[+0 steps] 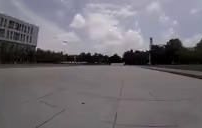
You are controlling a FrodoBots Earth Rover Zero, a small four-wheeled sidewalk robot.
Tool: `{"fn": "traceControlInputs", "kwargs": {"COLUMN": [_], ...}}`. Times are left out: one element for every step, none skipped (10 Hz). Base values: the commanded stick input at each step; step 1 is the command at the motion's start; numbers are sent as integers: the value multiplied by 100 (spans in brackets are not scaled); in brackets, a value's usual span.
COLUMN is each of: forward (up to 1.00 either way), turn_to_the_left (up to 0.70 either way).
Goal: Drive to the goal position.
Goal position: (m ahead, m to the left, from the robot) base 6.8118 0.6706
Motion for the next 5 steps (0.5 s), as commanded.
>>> {"fn": "traceControlInputs", "kwargs": {"forward": [50,50,50,50,50], "turn_to_the_left": [-2,-2,-2,-2,-2]}}
